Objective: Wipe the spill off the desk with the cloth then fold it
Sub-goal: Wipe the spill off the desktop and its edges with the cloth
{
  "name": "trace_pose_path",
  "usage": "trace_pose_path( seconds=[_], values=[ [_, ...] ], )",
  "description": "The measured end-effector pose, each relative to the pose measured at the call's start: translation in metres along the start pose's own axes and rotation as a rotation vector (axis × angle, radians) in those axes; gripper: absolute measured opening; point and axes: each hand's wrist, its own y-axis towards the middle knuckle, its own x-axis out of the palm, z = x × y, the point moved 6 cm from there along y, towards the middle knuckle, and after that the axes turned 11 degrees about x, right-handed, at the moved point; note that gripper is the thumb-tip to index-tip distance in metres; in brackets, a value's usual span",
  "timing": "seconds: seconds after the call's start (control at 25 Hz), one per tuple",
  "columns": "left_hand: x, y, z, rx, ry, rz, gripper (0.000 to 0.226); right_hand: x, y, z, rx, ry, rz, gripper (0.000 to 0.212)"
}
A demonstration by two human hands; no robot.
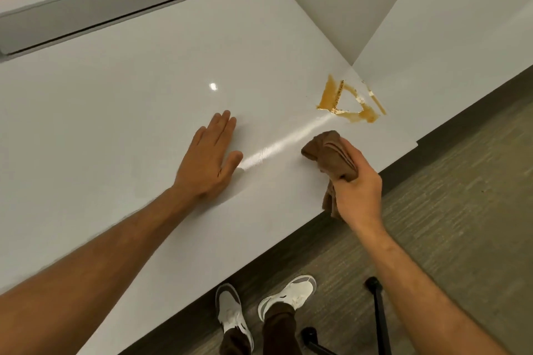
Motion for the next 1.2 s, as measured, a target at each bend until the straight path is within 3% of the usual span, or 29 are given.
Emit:
trace_pose_path(
  seconds=[0.08,0.16,0.32,0.6,0.76,0.92,1.04,1.2],
  values=[
    [-0.01,-0.022,-0.029,-0.1,0.153,-0.032,0.08,0.021,0.003,0.007,-0.069,-0.534,0.023,0.078],
    [-0.013,-0.038,-0.053,-0.192,0.239,-0.089,0.081,0.035,0.006,0.011,-0.12,-0.732,0.085,0.093],
    [-0.007,-0.041,-0.059,-0.216,0.244,-0.09,0.08,0.04,0.027,0.005,-0.144,-0.659,0.191,0.084],
    [-0.009,-0.04,-0.057,-0.216,0.231,-0.106,0.081,0.088,0.087,-0.059,-0.265,-0.446,0.102,0.072],
    [-0.012,-0.04,-0.06,-0.201,0.185,-0.077,0.078,0.152,0.092,-0.102,-0.438,-0.439,-0.117,0.072],
    [-0.017,-0.043,-0.061,-0.197,0.028,0.02,0.076,0.185,0.042,-0.106,-0.7,-0.483,-0.498,0.08],
    [-0.019,-0.044,-0.061,-0.197,0.016,0.03,0.075,0.164,-0.009,-0.073,-0.84,-0.517,-0.659,0.083],
    [-0.016,-0.043,-0.059,-0.179,0.1,-0.04,0.075,0.12,-0.053,-0.023,-0.861,-0.583,-0.79,0.084]
  ],
)
